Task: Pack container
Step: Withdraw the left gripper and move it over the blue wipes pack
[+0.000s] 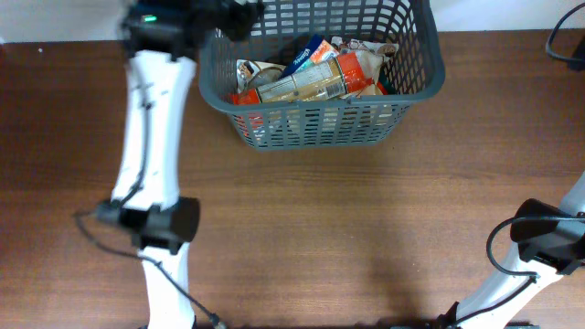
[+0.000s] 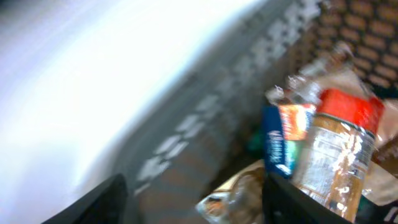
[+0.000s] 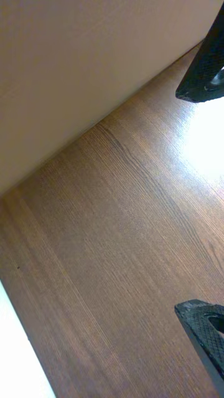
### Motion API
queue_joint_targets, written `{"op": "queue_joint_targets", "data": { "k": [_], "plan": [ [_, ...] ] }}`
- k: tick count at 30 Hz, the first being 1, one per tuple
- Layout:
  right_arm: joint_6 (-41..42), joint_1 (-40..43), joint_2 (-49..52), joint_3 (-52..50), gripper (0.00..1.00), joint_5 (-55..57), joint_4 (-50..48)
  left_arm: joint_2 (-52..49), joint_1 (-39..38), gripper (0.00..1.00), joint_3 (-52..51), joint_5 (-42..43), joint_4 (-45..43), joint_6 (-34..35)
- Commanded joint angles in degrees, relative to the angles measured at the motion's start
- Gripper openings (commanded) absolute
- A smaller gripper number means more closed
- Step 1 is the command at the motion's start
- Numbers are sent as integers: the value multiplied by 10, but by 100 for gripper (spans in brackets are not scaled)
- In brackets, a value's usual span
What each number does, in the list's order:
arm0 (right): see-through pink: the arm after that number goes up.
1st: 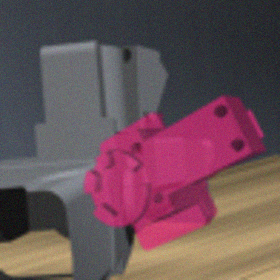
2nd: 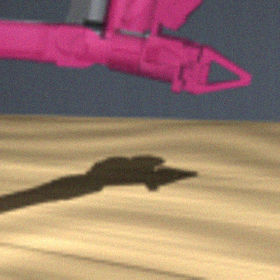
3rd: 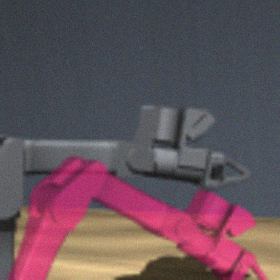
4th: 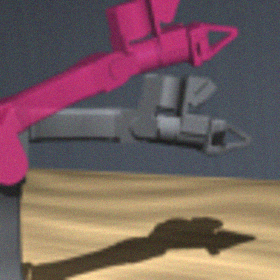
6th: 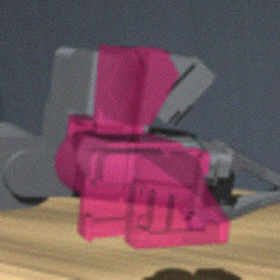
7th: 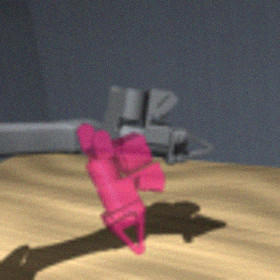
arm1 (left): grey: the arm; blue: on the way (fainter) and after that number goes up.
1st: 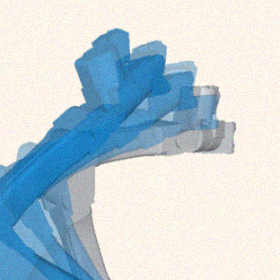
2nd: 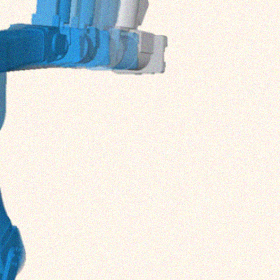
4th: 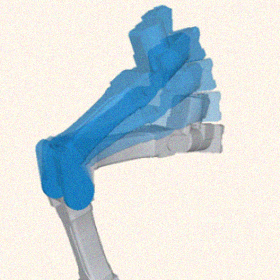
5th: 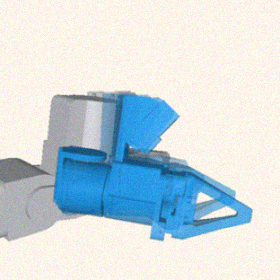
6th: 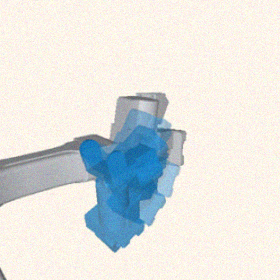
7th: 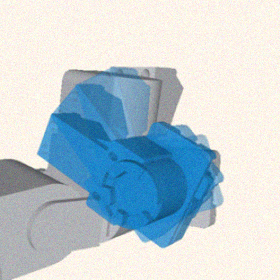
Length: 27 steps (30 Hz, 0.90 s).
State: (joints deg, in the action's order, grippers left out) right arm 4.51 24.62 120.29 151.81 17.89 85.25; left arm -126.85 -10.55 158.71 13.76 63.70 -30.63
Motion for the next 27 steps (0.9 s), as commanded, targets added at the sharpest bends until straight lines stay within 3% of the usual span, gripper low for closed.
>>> {"op": "queue_joint_targets", "data": {
  "k": [1, 5, 12, 16, 19, 27],
  "plan": [
    [5, 2, -7, 1, 99, 1, -2, 90, 35, 64, 36, -36, 24, 48],
    [5, 2, -7, 1, 99, 1, -2, 144, 74, 64, 36, -49, 87, 67],
    [5, 2, -7, 1, 99, 1, -2, 173, 111, 67, 36, -195, 229, 189],
    [5, 2, -7, 1, 99, 1, -2, 172, 115, 68, 33, -312, 325, 323],
    [5, 2, -7, 1, 99, 1, -2, 176, 115, 68, 23, -320, 330, 406],
    [5, 2, -7, 1, 99, 1, -2, 176, 152, 68, -21, -371, 330, 535]
  ]
}}
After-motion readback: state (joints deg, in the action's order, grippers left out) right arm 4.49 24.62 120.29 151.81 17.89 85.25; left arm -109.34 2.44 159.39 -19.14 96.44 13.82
